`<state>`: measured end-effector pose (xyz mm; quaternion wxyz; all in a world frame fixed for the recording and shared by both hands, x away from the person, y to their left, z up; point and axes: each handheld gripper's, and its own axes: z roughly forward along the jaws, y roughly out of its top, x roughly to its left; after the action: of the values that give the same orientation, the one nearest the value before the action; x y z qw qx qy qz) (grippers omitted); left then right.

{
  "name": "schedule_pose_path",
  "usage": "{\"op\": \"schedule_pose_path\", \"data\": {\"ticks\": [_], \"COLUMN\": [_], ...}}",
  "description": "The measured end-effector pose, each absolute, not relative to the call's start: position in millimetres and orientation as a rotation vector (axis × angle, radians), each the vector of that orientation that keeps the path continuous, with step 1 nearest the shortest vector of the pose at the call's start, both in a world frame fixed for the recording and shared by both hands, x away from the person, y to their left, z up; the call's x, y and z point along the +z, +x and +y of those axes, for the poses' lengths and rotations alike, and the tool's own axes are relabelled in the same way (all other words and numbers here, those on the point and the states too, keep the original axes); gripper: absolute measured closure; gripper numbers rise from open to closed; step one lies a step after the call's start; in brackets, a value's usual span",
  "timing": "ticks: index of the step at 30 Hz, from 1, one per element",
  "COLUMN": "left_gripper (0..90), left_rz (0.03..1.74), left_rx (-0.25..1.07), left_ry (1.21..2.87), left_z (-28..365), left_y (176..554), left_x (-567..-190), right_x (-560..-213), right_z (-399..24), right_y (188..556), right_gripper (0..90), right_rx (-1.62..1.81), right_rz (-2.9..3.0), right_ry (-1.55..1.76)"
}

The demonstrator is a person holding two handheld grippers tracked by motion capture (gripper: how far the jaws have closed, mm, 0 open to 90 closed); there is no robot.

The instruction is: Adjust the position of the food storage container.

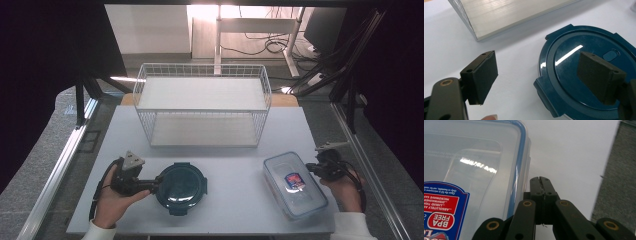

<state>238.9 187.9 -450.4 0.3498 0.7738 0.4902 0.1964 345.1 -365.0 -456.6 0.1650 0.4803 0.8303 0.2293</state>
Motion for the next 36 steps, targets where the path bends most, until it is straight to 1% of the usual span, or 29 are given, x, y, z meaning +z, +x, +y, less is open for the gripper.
{"op": "schedule_pose_path", "data": {"ticks": [17, 26, 29, 30, 31, 32, 34, 36], "left_gripper": [16.9, 17.0, 17.1, 17.1, 17.1, 17.1, 17.1, 17.1], "left_rz": [1.274, 1.276, 1.271, 1.271, 1.268, 1.268, 1.267, 1.265], "left_rx": [0.517, 0.515, 0.514, 0.514, 0.512, 0.512, 0.508, 0.505], "left_ry": [2.005, 2.002, 2.000, 2.000, 1.999, 1.999, 1.999, 1.997], "left_z": [189, 189, 188, 188, 188, 188, 187, 187], "left_y": [238, 238, 237, 237, 236, 236, 236, 236], "left_x": [-451, -451, -450, -450, -449, -449, -450, -449], "right_x": [-460, -460, -443, -443, -431, -426, -422, -419], "right_z": [-304, -305, -308, -308, -308, -308, -308, -304], "right_y": [345, 344, 333, 333, 323, 317, 312, 296], "right_gripper": [89.0, 89.0, 89.0, 89.0, 89.0, 89.0, 89.0, 89.0], "right_rx": [0.652, 0.670, 0.720, 0.720, 0.751, 0.764, 0.777, 0.807], "right_rz": [2.543, 2.508, 2.459, 2.459, 2.438, 2.424, 2.426, 2.443], "right_ry": [1.100, 1.090, 1.077, 1.077, 1.060, 1.055, 1.043, 1.026]}}
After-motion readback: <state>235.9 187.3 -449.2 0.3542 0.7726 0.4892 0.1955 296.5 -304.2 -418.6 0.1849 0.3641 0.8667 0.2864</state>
